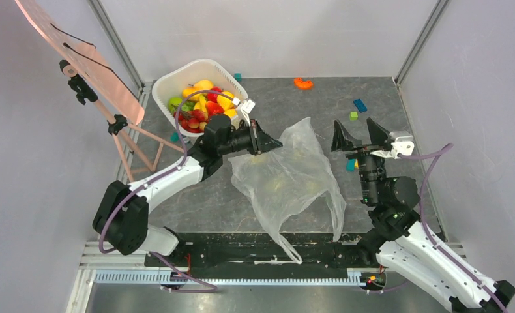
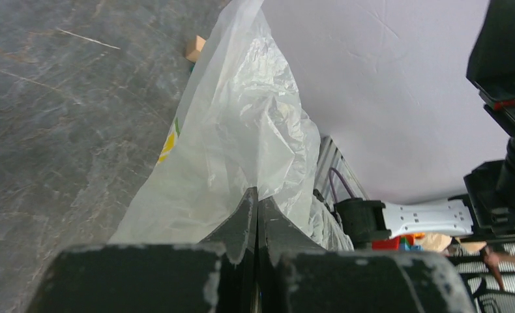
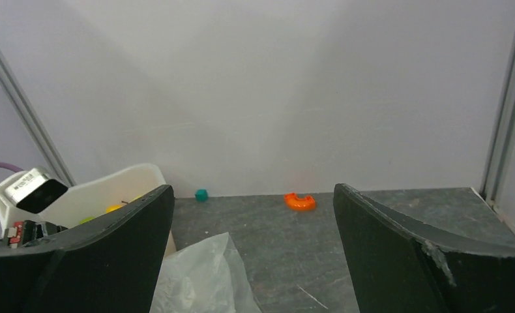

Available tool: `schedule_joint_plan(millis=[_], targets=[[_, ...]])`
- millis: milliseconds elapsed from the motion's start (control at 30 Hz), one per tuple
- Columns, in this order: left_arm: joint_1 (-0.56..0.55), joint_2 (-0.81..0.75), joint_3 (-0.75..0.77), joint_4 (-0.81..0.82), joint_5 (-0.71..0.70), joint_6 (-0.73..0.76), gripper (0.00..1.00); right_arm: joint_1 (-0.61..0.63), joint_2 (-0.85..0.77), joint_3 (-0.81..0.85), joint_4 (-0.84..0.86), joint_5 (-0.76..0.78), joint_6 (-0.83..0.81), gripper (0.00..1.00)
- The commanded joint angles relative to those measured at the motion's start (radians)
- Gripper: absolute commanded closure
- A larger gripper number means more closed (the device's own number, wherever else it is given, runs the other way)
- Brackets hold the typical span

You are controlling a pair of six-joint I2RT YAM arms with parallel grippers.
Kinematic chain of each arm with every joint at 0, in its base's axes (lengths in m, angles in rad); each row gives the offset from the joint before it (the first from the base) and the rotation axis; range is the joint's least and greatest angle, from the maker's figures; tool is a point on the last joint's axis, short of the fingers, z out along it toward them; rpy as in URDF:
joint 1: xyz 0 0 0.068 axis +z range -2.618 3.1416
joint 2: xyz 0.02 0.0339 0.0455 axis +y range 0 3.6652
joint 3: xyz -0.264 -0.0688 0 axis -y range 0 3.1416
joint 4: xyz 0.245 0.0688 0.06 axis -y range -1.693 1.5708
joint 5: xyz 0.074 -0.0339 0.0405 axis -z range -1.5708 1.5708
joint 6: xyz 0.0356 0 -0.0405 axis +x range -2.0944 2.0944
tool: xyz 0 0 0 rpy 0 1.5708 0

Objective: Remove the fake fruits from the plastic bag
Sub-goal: Pick up the plastic bag at the center of the board, then place the plastic bag at the center of the board.

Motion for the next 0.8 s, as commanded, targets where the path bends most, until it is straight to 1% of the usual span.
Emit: schedule_joint_plan(millis=[0,67,133,167,300,333,467,500,533,567,600,667,767], targets=[[-0.02,-0.004,0.048,-0.066,0.016,0.076,0.98,0.002,-0.035,-0.01,-0.094,0.06,-0.013,0.06],[-0.019,0.016,0.065,-0.07,0.012,0.08,0.98,0.002,-0.043,-0.007,-0.118,0.065,-0.005,0.07],[-0.019,0.054,0.124,-0.086,0.014,0.082,0.98,0.001,-0.059,-0.007,-0.14,0.072,-0.002,0.07],[-0.019,0.09,0.167,-0.105,0.021,0.082,0.98,0.001,-0.068,-0.007,-0.155,0.08,0.001,0.07],[-0.021,0.231,0.424,-0.189,0.082,0.078,0.98,0.002,-0.118,-0.004,-0.207,0.131,0.008,0.07],[-0.021,0.252,0.488,-0.222,0.089,0.088,0.98,0.001,-0.134,-0.002,-0.229,0.142,0.014,0.07],[-0.021,0.274,0.751,-0.497,0.035,0.225,0.97,0.001,-0.18,0.005,-0.343,0.168,0.067,0.07],[-0.021,0.272,0.793,-0.569,0.008,0.264,0.94,0.002,-0.189,0.002,-0.371,0.165,0.071,0.07],[-0.021,0.271,0.839,-0.612,-0.009,0.288,0.88,0.001,-0.201,-0.004,-0.39,0.164,0.101,0.07],[-0.02,0.268,0.866,-0.668,-0.028,0.311,0.74,0.002,-0.213,-0.013,-0.409,0.166,0.113,0.07],[-0.02,0.267,0.884,-0.707,-0.038,0.329,0.69,0.002,-0.222,-0.024,-0.42,0.17,0.122,0.07],[-0.019,0.26,0.877,-0.745,-0.032,0.348,0.59,0.002,-0.245,-0.047,-0.432,0.174,0.135,0.06],[-0.022,0.238,0.803,-0.751,-0.02,0.348,0.34,0.002,-0.262,-0.078,-0.438,0.173,0.141,0.06]])
